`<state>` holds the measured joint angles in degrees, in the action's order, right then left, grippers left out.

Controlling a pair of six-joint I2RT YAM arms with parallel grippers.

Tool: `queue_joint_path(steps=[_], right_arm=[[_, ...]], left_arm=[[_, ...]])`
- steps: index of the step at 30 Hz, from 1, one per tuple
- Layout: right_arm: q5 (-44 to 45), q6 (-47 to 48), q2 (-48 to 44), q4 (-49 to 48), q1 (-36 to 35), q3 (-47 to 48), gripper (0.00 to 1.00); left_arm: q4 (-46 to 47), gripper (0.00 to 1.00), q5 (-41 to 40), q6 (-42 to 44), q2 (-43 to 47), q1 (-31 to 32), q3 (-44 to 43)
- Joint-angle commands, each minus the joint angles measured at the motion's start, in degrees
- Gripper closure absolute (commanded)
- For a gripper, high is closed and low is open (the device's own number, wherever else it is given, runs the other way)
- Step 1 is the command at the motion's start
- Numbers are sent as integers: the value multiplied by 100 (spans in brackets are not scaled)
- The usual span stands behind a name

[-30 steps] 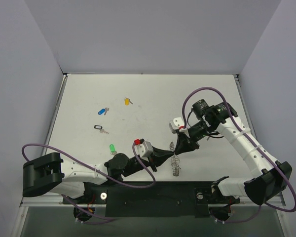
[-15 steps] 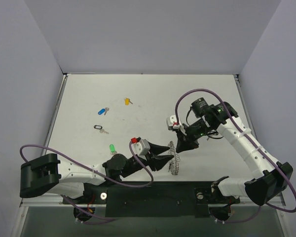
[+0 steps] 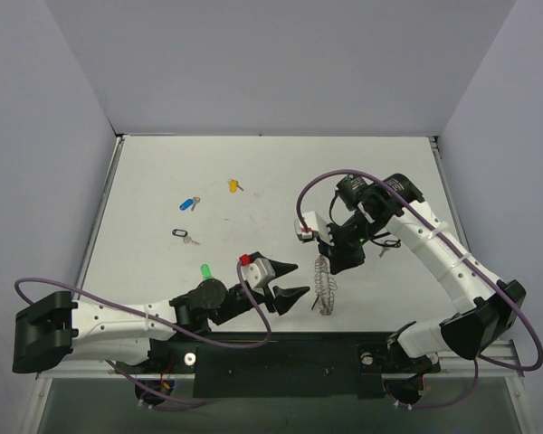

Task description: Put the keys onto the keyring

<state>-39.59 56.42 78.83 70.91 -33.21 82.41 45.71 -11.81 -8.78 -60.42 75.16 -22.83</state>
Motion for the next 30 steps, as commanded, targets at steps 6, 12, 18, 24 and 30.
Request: queue_joint_path(steps=[6,12,18,24,30], right_arm=[[110,141,80,546,-151,170,100],[31,185,54,555,-151,135,100],[-22,220,63,546,-159,117,100],[-57,246,54,564,-159,108,100],[-119,290,36,590,-159,117,100]], left_arm=[[393,36,908,1071,-829,-404,-811],[544,45,1453,966,-1331,-563,-1118],[684,51,1717,913,-1595,-616,-1329],[684,65,1867,667,-1806,-651,-1400],[684,69,1884,588,-1868,-678,-1400]])
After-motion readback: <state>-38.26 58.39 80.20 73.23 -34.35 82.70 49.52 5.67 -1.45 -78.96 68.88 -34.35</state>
